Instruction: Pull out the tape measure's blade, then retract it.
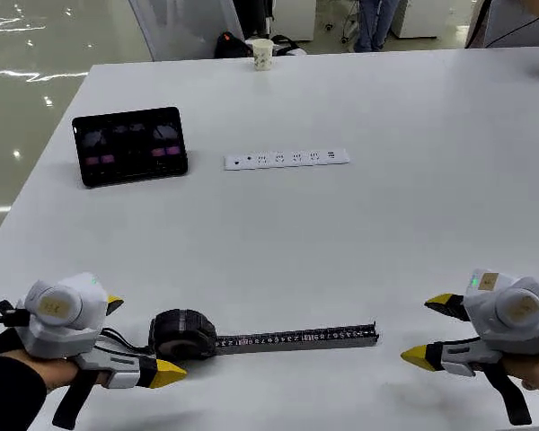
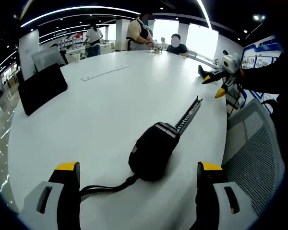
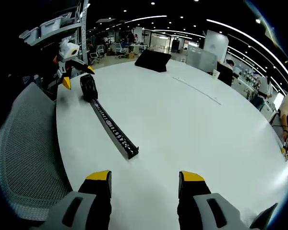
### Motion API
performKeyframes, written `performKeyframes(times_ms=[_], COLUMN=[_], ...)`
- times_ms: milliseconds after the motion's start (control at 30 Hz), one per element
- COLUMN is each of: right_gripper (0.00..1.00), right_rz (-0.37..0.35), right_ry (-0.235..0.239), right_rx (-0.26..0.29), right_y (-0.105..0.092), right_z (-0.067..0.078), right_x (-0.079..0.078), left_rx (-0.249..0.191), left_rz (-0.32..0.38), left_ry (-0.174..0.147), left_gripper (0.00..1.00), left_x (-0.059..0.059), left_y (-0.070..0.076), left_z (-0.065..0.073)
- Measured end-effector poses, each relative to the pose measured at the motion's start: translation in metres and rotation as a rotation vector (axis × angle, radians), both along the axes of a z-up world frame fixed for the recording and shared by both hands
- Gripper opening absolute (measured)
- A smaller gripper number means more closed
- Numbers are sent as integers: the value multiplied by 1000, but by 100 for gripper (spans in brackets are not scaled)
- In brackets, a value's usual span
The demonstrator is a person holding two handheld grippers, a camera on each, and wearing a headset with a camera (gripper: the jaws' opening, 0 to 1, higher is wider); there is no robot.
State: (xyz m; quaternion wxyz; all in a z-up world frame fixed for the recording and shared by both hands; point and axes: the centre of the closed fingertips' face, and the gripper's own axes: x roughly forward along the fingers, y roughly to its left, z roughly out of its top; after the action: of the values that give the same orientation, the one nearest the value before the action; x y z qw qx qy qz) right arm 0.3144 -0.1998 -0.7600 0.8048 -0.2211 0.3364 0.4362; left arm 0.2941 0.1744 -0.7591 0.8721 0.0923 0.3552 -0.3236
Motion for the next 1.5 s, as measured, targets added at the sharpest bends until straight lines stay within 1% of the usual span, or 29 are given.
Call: performKeyframes(times_ms=[67, 100, 133, 167, 267, 300, 400, 500, 533, 567, 600, 633, 700, 733, 800, 833, 867, 933, 967, 1000, 1033, 1067, 1100, 1167, 1267, 1400, 1500], right_gripper=[55, 56, 58, 59, 62, 64, 72, 75, 77, 77, 78, 79, 81, 84, 89, 92, 93, 96, 98, 99, 99, 99, 99, 99, 99, 99, 99], right_rz=[-23, -36, -45, -52, -67, -76, -99, -123, -131, -138, -139, -141, -149, -152, -158, -162, -164, -164, -166, -169, -173, -176, -178, -188, -198, -185, -187], right_ry=[-6, -2, 0, 0, -3, -3, -5, -11, -11, -12, -11, -12, -4, 1, 2, 2, 7, 14, 16, 27, 28, 29, 29, 32, 35, 37, 43], right_rx=[9, 17, 27, 36, 44, 45, 55, 63, 69, 66, 60, 54, 46, 50, 56, 58, 60, 62, 59, 58, 61, 62, 62, 68, 77, 65, 64], right_y=[-7, -9, -12, -14, -20, -23, -30, -36, -38, -41, -43, -44, -48, -50, -50, -51, -52, -52, -53, -55, -56, -56, -57, -58, -59, -55, -53], right_z=[1, 2, 2, 3, 2, 1, -1, 0, 0, -1, -2, -4, -6, -7, -7, -7, -8, -8, -9, -9, -9, -7, -7, -4, -4, -3, -2], right_x=[-2, -3, -4, -7, -13, -15, -18, -21, -22, -23, -24, -26, -29, -32, -35, -37, -39, -44, -45, -48, -48, -49, -50, -52, -53, -54, -54], left_rx=[-23, -29, -48, -63, -62, -73, -80, -97, -98, -94, -75, -75, -86, -80, -76, -48, -42, -75, -73, -68, -62, -58, -53, -48, -55, -47, -43], left_rz=[33, 49, 69, 92, 112, 121, 137, 150, 153, 153, 156, 155, 148, 140, 143, 152, 152, 158, 156, 149, 144, 142, 143, 143, 149, 139, 133], left_ry=[-28, -32, -28, -32, -42, -49, -58, -91, -94, -91, -67, -48, -52, -66, -62, -71, -73, -63, -57, -56, -53, -38, -34, -41, -54, -61, -61], left_gripper=[99, 99, 99, 99, 99, 99, 99, 99, 99, 99, 99, 99, 99, 99, 99, 99, 99, 99, 99, 99, 99, 99, 99, 99, 99, 99, 99], left_x=[0, -4, -7, -10, -17, -20, -27, -29, -31, -32, -35, -38, -42, -43, -44, -44, -45, -47, -49, -50, -51, -53, -53, -52, -49, -45, -45], left_y=[8, 8, 10, 12, 20, 21, 25, 27, 28, 29, 31, 32, 31, 31, 33, 38, 39, 37, 37, 37, 37, 38, 39, 41, 44, 45, 45], left_z=[3, 5, 7, 9, 10, 12, 13, 17, 17, 14, 9, 5, 5, 5, 3, 2, 2, 4, 4, 3, 2, -1, -2, -1, 2, 4, 5])
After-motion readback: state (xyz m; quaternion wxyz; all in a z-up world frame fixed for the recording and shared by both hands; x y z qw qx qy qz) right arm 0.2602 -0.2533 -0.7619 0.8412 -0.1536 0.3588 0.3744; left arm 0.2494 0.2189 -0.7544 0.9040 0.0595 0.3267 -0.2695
